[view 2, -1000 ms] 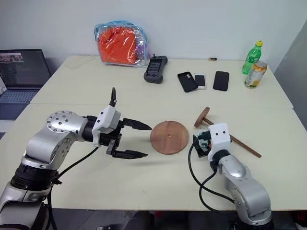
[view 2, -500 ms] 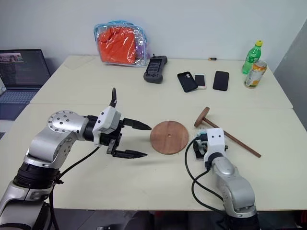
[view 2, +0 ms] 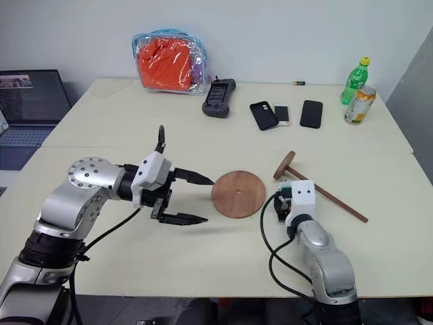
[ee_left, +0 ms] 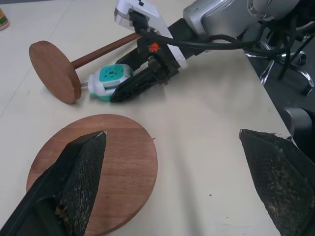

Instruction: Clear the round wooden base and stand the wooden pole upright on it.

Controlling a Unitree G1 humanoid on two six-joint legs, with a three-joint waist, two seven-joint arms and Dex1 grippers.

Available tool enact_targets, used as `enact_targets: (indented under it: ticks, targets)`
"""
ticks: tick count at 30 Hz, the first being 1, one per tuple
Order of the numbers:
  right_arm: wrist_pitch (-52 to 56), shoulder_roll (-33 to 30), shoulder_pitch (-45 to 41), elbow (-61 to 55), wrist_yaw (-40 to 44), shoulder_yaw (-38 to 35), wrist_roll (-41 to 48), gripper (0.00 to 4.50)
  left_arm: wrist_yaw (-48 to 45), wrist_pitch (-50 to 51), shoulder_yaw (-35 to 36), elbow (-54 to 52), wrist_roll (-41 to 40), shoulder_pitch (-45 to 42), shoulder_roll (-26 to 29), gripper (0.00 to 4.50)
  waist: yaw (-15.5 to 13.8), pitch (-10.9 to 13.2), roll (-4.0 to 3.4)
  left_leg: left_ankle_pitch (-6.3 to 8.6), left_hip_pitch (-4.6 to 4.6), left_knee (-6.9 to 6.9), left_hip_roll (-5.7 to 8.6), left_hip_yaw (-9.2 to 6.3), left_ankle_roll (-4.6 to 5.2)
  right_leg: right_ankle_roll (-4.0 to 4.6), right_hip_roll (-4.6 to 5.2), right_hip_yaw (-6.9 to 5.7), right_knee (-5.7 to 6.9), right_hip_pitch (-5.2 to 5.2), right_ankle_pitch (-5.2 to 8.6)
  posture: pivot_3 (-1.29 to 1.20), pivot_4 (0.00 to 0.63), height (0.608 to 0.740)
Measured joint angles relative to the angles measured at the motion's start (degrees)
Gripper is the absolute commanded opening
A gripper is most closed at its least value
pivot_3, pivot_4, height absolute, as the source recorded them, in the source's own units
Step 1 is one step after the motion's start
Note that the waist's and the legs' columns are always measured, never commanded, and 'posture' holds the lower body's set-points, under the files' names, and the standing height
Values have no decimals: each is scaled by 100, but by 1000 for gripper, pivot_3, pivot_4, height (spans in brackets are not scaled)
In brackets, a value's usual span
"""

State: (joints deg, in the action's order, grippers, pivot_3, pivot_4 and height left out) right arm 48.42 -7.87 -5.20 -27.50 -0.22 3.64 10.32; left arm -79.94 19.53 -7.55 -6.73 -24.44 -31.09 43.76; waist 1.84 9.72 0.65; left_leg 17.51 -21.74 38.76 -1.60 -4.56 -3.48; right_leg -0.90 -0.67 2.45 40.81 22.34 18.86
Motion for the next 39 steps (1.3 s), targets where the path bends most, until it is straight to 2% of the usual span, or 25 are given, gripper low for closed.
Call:
enact_targets:
  ticks: [5, 8, 11, 13, 17, 22, 25, 30, 34, 36, 39]
  targets:
    - [377, -625, 407, -734, 684, -83, 406, 2781, 113, 159, 31, -73, -135, -7, -74, 4500, 2, 2, -3, 0, -2, 0, -1, -2, 0, 0, 1, -1, -3, -1, 0, 0, 150, 740]
    - [633, -1008, 690, -1444, 1212, -556, 938, 2781, 158, 198, 53, -188, -254, -12, -139, 4500, 2, 6, -10, 0, -2, 1, -1, -3, 1, 0, 0, -2, -2, -2, 0, 0, 150, 740]
    - [720, -1402, 874, -1997, 1581, -1332, 1386, 2781, 196, 312, 52, -210, -321, -35, -269, 4500, -5, 7, -14, 0, -1, 2, 2, -3, 1, 0, 2, -4, -3, -5, 0, 0, 150, 740]
    - [728, -1717, 1065, -2218, 1863, -2107, 1682, 2781, 318, 394, 45, -202, -400, -93, -523, 4500, -27, 6, -11, 0, -2, 3, 7, -3, 1, 0, 4, -5, -5, -8, 0, 0, 150, 740]
    - [672, -1924, 1187, -2205, 2081, -3151, 2030, 2781, 454, 419, -1, -167, -468, -424, -978, 4500, -19, 5, -9, 0, 0, 4, 7, 1, 1, 0, 2, -1, -4, -10, 0, 0, 150, 740]
    - [307, -2072, 1082, -1507, 1964, -3861, 1899, 2781, 543, 445, -155, -106, -479, -645, -1422, 4500, -8, 5, -9, 0, 2, 2, 6, 5, 1, 0, -1, 4, -1, -9, 0, 0, 150, 740]
    - [-421, -2168, 688, -36, 1614, -4105, 1350, 2781, 554, 414, -405, -41, -454, -803, -1797, 4500, -11, 4, -9, 0, 5, 3, 13, 15, 0, 0, 4, 13, -2, -12, 0, 0, 150, 740]
    - [-1331, -2308, 269, 2021, 1399, -4160, 841, 2781, 669, 352, -564, 62, -335, -884, -1967, 4500, -2, 2, -22, 0, 8, 0, 7, 21, 0, 0, 1, 20, -2, -10, 0, 0, 150, 740]
    - [-1672, -2309, -84, 2856, 1382, -4157, 794, 2781, 725, 350, -570, 55, -316, -914, -2044, 4500, 15, 0, -33, -1, 10, -1, 5, 30, 0, 0, 1, 29, 3, -9, 0, 0, 150, 740]
    - [-1734, -2310, -243, 3155, 1412, -4146, 813, 3508, 788, 350, -570, 49, -305, -909, -2047, 4500, 6, 0, -34, -1, 13, -1, 5, 30, 0, 0, 1, 29, 3, -10, 0, 0, 150, 740]
    - [-1747, -2310, -245, 3257, 1524, -4021, 883, 4106, 825, 350, -570, 47, -271, -899, -2044, 4500, -2, 0, -34, -1, 11, 0, 6, 29, 0, 0, 2, 28, 2, -10, 0, 0, 150, 740]
